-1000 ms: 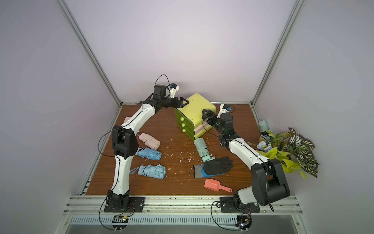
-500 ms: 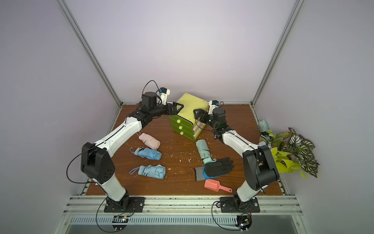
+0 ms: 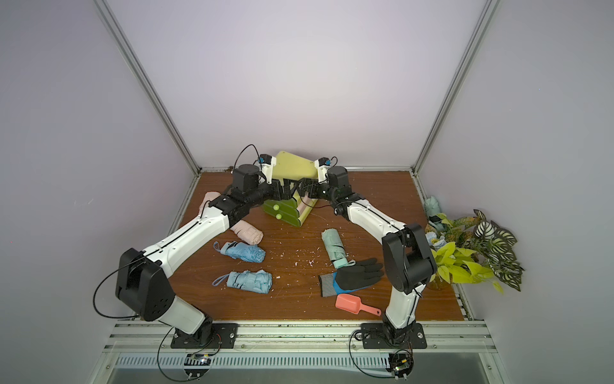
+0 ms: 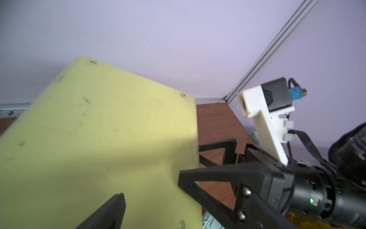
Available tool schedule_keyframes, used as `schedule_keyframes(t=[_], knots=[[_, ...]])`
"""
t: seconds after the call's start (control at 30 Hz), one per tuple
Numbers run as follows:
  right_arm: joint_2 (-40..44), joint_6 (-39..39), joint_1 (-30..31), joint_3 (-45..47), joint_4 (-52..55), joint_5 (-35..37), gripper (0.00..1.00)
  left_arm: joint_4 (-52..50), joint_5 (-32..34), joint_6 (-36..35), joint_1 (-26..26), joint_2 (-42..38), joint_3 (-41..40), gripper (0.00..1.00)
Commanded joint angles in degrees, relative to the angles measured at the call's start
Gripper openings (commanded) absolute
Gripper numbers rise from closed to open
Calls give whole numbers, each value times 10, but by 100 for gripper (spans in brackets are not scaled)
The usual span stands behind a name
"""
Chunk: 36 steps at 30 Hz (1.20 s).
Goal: Place the umbrella in the drawer by color
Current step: Adjust the storage box at the center of the board.
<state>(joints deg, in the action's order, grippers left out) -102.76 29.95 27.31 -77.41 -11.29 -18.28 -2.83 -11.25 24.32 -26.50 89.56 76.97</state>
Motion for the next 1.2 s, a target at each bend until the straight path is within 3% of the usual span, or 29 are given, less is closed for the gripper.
schedule_keyframes(t=[0.0,0.23,0.5,0.7,0.93,1.17], knots=[[35,-26,2,9,27,35,100,-15,5,-13,54,6,52,100],[33,-11,-6,3,28,23,100,-100,-110,-31,144,142,199,100],[30,12,-29,-2,13,4,100,-180,-72,-54,147,222,262,100],[25,14,-40,-1,12,-23,99,-151,-85,-31,128,193,206,100],[10,-23,-55,-37,50,-34,99,-24,-83,17,46,61,31,100],[-47,-93,-58,-120,101,-77,100,28,-34,41,-2,-44,-66,100]])
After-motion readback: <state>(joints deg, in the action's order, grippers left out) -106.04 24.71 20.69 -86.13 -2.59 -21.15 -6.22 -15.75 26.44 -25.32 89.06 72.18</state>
